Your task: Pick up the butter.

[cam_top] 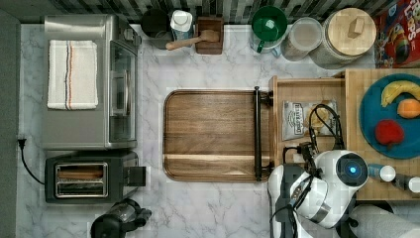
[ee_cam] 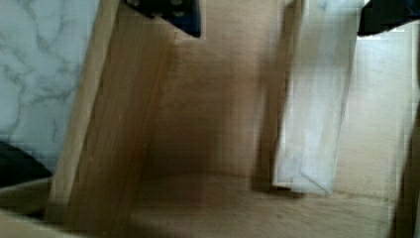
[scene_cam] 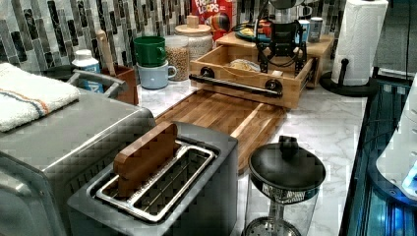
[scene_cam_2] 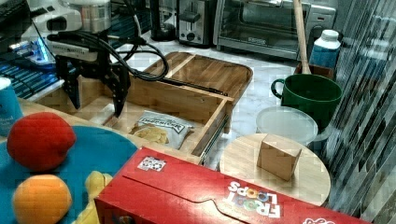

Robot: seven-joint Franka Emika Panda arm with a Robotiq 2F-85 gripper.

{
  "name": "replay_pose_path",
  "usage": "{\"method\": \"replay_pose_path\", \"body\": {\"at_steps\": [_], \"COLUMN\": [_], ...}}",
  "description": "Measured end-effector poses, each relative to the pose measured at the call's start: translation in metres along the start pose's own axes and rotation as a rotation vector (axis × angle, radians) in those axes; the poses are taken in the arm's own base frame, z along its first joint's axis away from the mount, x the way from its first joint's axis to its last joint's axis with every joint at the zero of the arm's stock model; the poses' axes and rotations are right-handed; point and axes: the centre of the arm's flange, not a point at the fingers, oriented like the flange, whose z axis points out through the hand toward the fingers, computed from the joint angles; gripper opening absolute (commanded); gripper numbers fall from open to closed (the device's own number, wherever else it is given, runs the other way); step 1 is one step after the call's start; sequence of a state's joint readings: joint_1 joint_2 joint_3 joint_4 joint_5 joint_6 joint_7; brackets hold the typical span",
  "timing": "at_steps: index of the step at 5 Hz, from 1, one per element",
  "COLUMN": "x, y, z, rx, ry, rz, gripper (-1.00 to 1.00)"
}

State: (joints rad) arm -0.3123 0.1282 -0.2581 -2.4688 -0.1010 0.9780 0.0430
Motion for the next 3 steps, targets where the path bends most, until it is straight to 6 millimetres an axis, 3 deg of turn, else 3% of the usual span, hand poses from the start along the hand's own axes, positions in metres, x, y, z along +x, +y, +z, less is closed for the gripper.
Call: {"method": "replay_pose_path", "body": {"at_steps": [3], "x": [0.0122], "y": [0.0066], "z": [0.0002], "rx": [0.017], "ry": [0.018], "rz": [0.020], "gripper": [1.00]}}
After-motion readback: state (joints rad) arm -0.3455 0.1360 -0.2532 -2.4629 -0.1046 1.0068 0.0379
